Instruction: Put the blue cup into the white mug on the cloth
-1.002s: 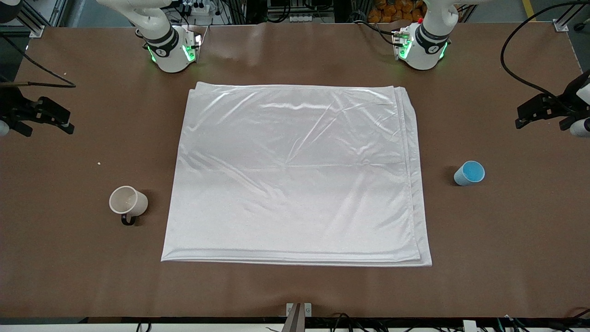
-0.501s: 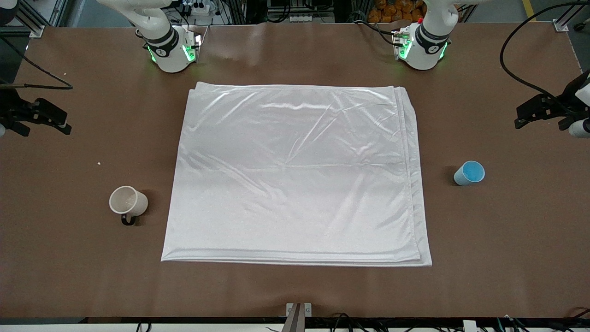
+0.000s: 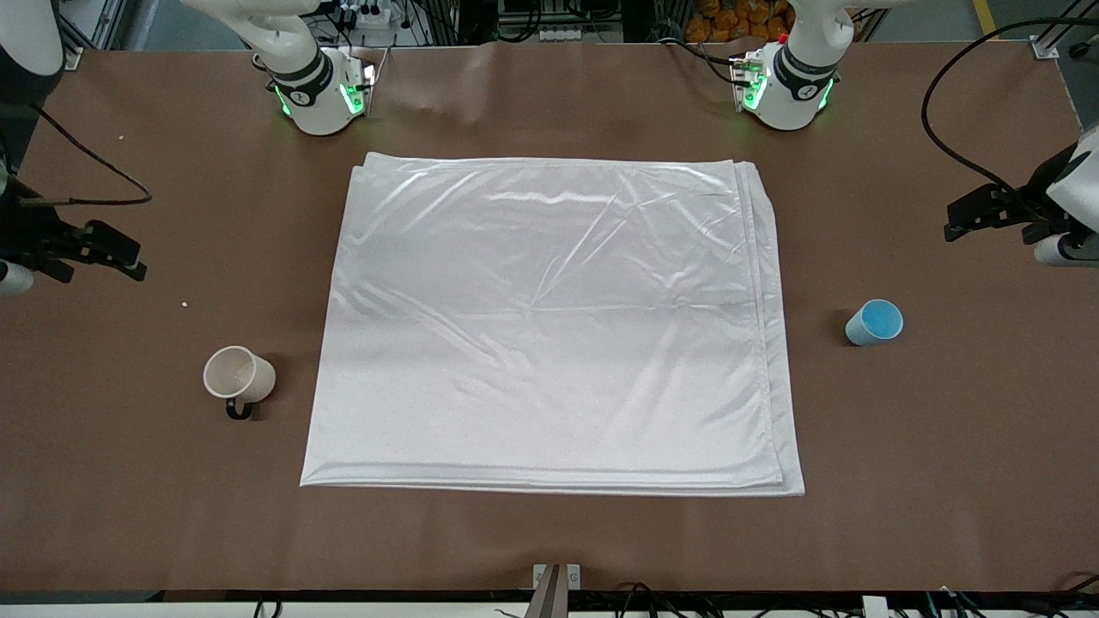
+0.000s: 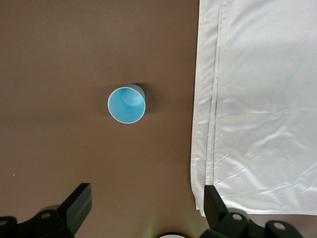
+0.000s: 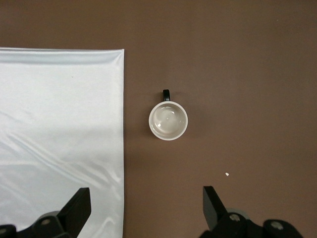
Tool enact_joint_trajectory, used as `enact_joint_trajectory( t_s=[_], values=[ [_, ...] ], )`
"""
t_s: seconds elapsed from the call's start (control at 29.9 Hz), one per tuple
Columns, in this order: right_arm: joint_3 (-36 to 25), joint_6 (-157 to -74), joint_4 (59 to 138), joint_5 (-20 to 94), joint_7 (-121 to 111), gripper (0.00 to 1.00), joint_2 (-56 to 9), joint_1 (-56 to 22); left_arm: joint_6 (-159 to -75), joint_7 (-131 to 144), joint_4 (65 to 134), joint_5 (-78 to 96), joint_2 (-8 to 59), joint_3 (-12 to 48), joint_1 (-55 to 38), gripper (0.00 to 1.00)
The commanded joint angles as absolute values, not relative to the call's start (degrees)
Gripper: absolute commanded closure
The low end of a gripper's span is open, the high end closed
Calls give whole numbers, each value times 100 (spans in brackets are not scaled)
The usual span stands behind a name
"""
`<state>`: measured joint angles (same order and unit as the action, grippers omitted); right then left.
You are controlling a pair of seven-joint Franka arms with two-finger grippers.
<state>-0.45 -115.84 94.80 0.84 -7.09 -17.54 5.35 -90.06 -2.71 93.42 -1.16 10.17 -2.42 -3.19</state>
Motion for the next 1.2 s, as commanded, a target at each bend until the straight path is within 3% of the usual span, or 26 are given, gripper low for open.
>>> enact_joint_trajectory(
  t_s=[0.0, 0.23, 0.57, 0.8, 1.17],
  values=[
    [-18, -11592, 8860, 123, -791, 0, -2521, 536, -9097, -202, 9299, -53, 1344, -290, -352, 0],
    [-9, -12462, 8798, 158, -782, 1, -3190, 536, -9132, -193, 9299, -62, 1757, -290, -334, 0],
    [0, -13095, 8815, 167, -782, 3, -3761, 483, -9378, -202, 9290, -88, 2390, -299, -325, 0],
    [9, -13192, 8850, 158, -800, 13, -3972, 448, -9606, -176, 9281, -246, 2680, -316, -325, 0],
    [35, -13271, 9079, 158, -1002, 36, -4025, 475, -9809, -167, 9290, -255, 3067, -316, -325, 0]
  ],
)
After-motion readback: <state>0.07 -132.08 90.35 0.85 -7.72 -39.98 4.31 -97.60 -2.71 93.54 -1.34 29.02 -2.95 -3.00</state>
